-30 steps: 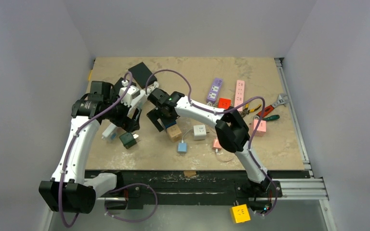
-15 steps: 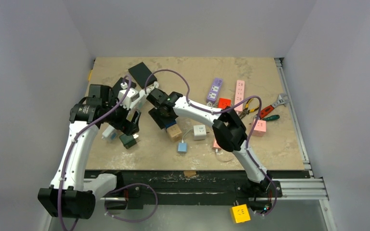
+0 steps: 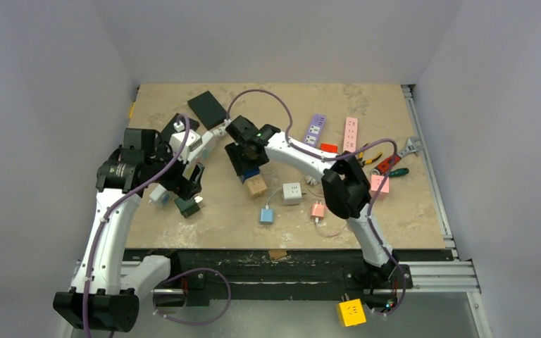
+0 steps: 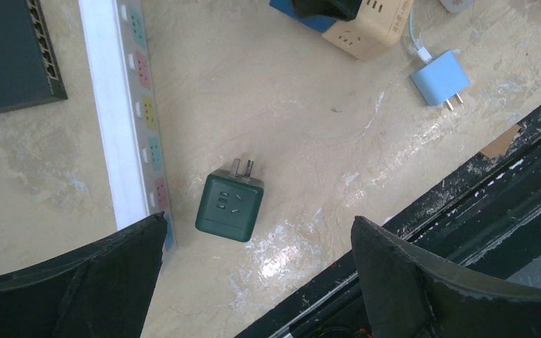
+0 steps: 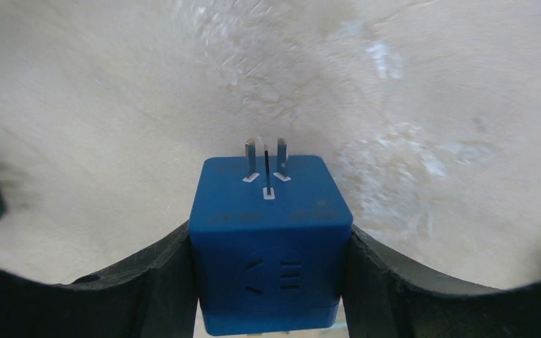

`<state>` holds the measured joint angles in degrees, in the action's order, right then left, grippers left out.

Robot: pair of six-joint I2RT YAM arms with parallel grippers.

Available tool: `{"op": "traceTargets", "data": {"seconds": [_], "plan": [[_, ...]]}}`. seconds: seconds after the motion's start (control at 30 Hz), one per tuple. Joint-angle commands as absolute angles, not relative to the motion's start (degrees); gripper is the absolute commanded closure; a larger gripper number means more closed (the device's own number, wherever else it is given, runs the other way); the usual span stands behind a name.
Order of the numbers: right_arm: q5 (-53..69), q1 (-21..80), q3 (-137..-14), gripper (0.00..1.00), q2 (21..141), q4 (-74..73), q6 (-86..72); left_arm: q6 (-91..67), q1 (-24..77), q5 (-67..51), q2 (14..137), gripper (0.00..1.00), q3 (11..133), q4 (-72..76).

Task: Pull the plug off the socket
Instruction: Pick up the socket from the center of the board.

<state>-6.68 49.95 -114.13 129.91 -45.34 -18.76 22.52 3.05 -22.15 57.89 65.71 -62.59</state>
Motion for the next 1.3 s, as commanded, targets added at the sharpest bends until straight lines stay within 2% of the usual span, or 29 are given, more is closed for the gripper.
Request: {"op": "traceTargets", "data": {"seconds": [0.0, 0.17, 0.33, 0.4, 0.53, 0.63, 0.8, 1.27], "plan": [[-9.9, 49.2, -110.3, 1.0, 111.5, -33.5, -26.0, 26.1, 2.9, -24.9, 53.4, 0.0, 65.9, -58.8], [-15.0, 49.8, -95.1, 1.0, 95.7, -17.0, -29.4, 29.2, 2.8, -29.6, 48.5, 0.0, 66.8, -59.1], [-15.7, 50.4, -81.1, 1.0, 84.0, -1.0, -32.9, 24.7, 2.9, -41.7, 42.9, 0.0, 65.5, -58.8], [-16.3, 51.3, -77.2, 1.0, 80.8, 3.5, -33.8, 19.9, 2.9, -48.0, 38.6, 0.0, 61.2, -52.1], [-19.3, 54.8, -70.7, 1.0, 75.7, 11.0, -34.3, 2.3, 3.1, -54.0, 30.0, 0.0, 49.9, -29.2], [-22.4, 58.4, -69.2, 1.0, 73.6, 13.1, -33.4, -4.4, 4.9, -53.5, 28.5, 0.0, 47.9, -21.5], [-24.8, 62.1, -68.9, 1.0, 72.5, 14.4, -32.7, -3.5, 8.9, -48.7, 30.0, 0.0, 49.5, -21.0], [-27.1, 63.8, -66.0, 1.0, 73.9, 19.2, -31.2, -4.2, 21.1, -38.2, 35.3, 0.0, 45.8, -9.7]]}}
